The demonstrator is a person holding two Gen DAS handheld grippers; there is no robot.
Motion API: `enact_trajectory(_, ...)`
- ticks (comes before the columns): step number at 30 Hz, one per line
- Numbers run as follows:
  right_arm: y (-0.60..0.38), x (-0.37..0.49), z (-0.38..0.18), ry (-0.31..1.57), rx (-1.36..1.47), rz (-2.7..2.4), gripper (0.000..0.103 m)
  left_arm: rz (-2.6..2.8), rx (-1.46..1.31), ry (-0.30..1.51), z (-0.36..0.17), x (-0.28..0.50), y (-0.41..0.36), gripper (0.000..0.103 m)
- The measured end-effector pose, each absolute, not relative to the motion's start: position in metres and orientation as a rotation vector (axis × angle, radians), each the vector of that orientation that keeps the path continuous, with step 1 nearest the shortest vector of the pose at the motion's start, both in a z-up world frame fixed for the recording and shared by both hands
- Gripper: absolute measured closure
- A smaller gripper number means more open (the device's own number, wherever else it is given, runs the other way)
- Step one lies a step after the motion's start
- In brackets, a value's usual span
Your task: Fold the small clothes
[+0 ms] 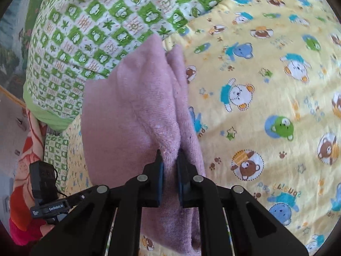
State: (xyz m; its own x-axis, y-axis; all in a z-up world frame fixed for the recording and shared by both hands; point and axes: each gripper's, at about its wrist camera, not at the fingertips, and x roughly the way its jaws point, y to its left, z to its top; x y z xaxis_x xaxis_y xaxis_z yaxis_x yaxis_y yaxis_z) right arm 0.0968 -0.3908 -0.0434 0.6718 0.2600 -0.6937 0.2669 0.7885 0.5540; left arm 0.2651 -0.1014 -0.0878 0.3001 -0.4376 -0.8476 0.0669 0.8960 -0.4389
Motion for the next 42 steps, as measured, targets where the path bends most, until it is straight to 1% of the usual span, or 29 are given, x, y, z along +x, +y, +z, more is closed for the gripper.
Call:
enact_trajectory(2, -0.388, 0.097, -0.041, 0.848, 0.676, -0.014, 0.089, -0.348, -0.345, 1.220, -0.085, 0.264, -0.098, 0.040)
enact_trajectory(5, -0.382, 0.100, -0.029, 0.852, 0.649, -0.014, 0.083, -0.351, -0.341, 1.201, -0.076, 0.264, -0.092, 0.040)
enact_trajectory(8, -0.378, 0.099, -0.012, 0.835, 0.586, -0.024, 0.073, -0.349, -0.365, 1.178, -0.067, 0.272, -0.087, 0.036)
enact_trajectory(9, -0.377, 0.100, -0.006, 0.827, 0.564, -0.032, 0.064, -0.343, -0.370, 1.169, -0.063, 0.277, -0.085, 0.035)
enact_trajectory(10, -0.377, 0.101, -0.002, 0.819, 0.547, -0.038, 0.058, -0.340, -0.374, 1.164, -0.061, 0.280, -0.085, 0.035)
enact_trajectory(14, -0.380, 0.113, 0.008, 0.798, 0.520, -0.038, 0.055, -0.321, -0.377, 1.150, -0.057, 0.303, -0.082, 0.033)
enact_trajectory(15, -0.382, 0.119, 0.009, 0.804, 0.518, -0.042, 0.050, -0.318, -0.380, 1.143, -0.056, 0.309, -0.080, 0.032)
enact_trajectory(16, -0.383, 0.125, 0.008, 0.809, 0.516, -0.050, 0.042, -0.313, -0.381, 1.138, -0.056, 0.315, -0.078, 0.031)
enact_trajectory(18, -0.388, 0.136, 0.005, 0.815, 0.522, -0.061, 0.037, -0.309, -0.390, 1.137, -0.056, 0.329, -0.078, 0.029)
enact_trajectory(21, -0.393, 0.154, -0.002, 0.835, 0.551, -0.041, 0.037, -0.298, -0.373, 1.129, -0.058, 0.349, -0.082, 0.028)
enact_trajectory(28, -0.401, 0.187, -0.026, 0.883, 0.492, -0.076, 0.037, -0.261, -0.346, 1.140, -0.073, 0.389, -0.084, 0.028)
enact_trajectory(32, -0.405, 0.196, -0.032, 0.889, 0.458, -0.088, 0.038, -0.267, -0.357, 1.146, -0.084, 0.398, -0.080, 0.027)
enact_trajectory(37, -0.404, 0.199, -0.031, 0.886, 0.446, -0.097, 0.038, -0.290, -0.395, 1.144, -0.079, 0.392, -0.070, 0.026)
enact_trajectory(42, -0.413, 0.175, -0.018, 0.852, 0.581, -0.059, 0.036, -0.320, -0.519, 1.166, -0.076, 0.357, -0.046, 0.024)
